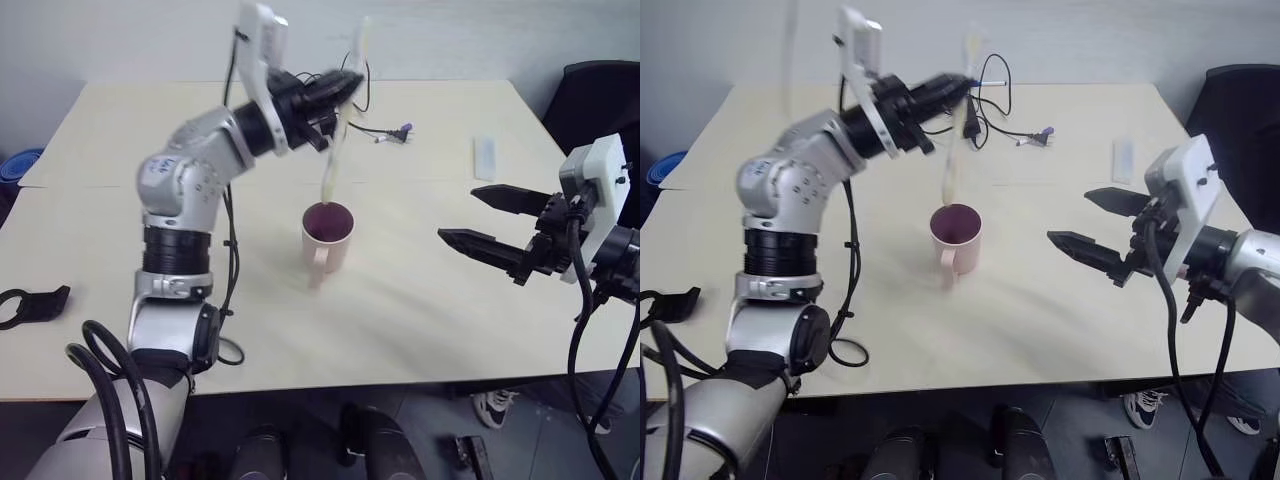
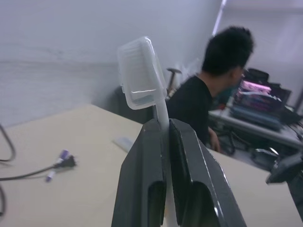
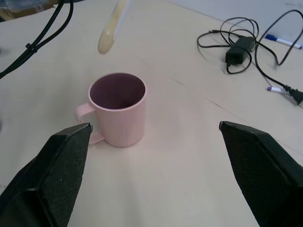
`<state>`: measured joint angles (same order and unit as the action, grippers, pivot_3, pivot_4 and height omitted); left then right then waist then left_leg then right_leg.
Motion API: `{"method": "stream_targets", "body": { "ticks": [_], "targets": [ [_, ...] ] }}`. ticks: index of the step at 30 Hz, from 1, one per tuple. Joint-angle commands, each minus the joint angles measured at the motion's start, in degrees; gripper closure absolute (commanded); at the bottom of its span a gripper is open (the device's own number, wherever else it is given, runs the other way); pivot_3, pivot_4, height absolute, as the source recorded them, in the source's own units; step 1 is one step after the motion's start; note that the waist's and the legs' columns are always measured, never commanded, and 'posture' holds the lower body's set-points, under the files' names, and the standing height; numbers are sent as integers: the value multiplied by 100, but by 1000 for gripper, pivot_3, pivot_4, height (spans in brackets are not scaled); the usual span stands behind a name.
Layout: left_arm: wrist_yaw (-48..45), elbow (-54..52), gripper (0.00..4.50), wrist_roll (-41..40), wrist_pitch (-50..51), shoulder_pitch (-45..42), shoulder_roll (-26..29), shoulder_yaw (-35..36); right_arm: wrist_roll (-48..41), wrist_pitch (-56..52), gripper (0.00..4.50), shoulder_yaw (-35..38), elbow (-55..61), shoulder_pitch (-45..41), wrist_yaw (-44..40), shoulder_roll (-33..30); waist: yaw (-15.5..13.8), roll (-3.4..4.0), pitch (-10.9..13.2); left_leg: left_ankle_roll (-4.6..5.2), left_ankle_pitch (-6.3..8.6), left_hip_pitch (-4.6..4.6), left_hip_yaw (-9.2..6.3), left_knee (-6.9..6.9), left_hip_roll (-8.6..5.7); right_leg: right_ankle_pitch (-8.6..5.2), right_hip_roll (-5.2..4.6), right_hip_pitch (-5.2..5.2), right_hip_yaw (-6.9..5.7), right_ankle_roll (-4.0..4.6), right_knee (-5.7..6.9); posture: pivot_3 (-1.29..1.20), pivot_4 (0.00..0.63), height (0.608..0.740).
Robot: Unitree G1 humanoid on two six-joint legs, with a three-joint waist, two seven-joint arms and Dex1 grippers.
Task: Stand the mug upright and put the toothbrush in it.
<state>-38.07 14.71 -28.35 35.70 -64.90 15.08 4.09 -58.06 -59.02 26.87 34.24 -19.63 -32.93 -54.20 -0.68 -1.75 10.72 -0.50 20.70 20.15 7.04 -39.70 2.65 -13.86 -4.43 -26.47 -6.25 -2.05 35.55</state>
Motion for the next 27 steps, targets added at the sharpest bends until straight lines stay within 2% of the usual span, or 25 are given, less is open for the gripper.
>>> {"method": "stream_targets", "body": {
  "ticks": [1, 7, 11, 17, 21, 24, 27],
  "targets": [
    [-84, 18, 4459, 231, -567, 30, -14, -61, -217, 70, 0, 284, 250, 55, 253, 32, -3, 1, 0, -1, 0, 1, -1, 3, 2, 0, 1, -2, 1, 1, 0, 0, 150, 740],
    [-281, 243, 4459, 619, -1212, 376, -70, -349, -295, 149, 0, 361, 190, 161, 413, -36, -73, 1, 0, 5, -1, 4, -3, 2, -4, 0, 5, -1, -5, 1, 2, 0, 150, 740],
    [-174, 256, 4459, 618, -1313, 561, -159, -270, -253, 211, 0, 336, 85, 146, 350, -103, -90, 0, 0, 15, 1, 12, -10, -5, -2, 2, 0, -1, -9, -3, 0, 0, 150, 740],
    [-166, -308, 2858, 244, -818, 885, -125, -74, -74, 416, 0, 32, -132, -8, 193, -81, -80, 1, 0, 24, 2, 14, -17, -4, -2, 7, -1, 0, -7, -11, 1, 0, 150, 740],
    [-40, -843, 1710, 21, -375, 1133, 135, 155, 137, 586, 0, -199, -334, -96, -106, -136, -60, 1, 0, 23, 1, 13, -17, -3, 1, 7, 1, 0, -5, -11, 2, 0, 150, 740],
    [-71, -1393, 772, -246, 130, 1394, 678, 479, 354, 745, 0, -451, -644, -214, -528, -250, -41, 1, 0, 23, 2, 9, -15, -2, 4, 7, 1, 0, -1, -11, 5, 0, 150, 740],
    [-530, -1907, 18, -551, 609, 1641, 1567, 732, 682, 966, 0, -783, -1069, -400, -1054, -476, -17, 2, 1, 21, 1, 9, -16, 0, 6, 6, 0, -1, -3, -11, 6, 0, 150, 740]
  ]
}}
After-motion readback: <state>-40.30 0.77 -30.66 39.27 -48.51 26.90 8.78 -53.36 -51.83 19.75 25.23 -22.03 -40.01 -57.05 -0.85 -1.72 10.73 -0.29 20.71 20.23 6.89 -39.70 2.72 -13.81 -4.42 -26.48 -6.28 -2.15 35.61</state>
